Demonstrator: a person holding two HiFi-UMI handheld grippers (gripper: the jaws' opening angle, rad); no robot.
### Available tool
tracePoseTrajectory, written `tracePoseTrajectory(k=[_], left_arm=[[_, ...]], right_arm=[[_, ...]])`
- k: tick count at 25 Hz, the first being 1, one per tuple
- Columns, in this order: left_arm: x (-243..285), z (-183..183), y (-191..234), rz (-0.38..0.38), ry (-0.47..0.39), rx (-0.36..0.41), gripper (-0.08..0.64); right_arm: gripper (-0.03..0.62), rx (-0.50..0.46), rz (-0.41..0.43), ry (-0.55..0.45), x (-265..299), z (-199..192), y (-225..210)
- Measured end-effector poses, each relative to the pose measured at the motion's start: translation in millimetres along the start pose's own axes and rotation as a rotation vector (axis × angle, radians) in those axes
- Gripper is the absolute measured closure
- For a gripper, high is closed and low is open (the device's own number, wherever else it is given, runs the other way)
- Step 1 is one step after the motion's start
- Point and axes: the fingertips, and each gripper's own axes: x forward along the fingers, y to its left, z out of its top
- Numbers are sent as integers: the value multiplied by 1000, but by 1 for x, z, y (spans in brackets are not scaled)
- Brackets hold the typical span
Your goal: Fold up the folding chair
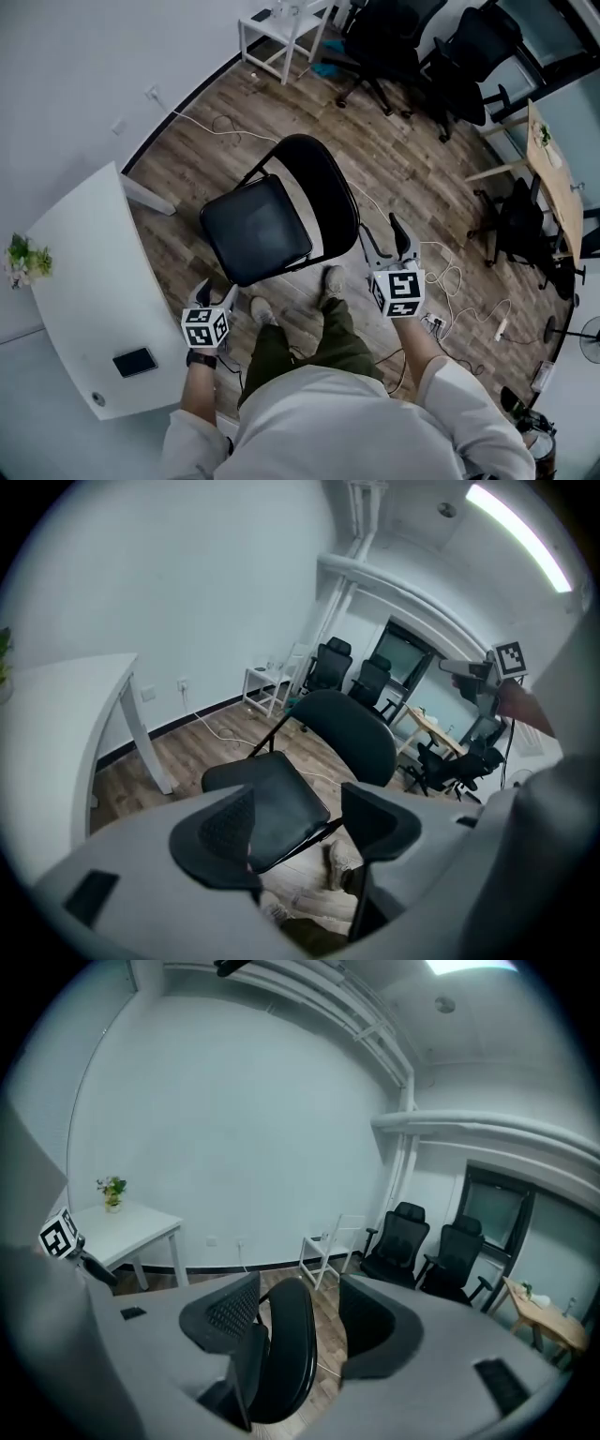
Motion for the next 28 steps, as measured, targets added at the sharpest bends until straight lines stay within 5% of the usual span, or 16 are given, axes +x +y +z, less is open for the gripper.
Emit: tracePoseTrajectory(k=[15, 28], left_arm=[[179, -99, 116, 169, 185, -311, 190], [308, -195, 225, 175, 242, -552, 138]], right_arm=[[253, 27, 276, 236, 231, -99, -26], [247, 168, 495, 449, 296, -170, 12]])
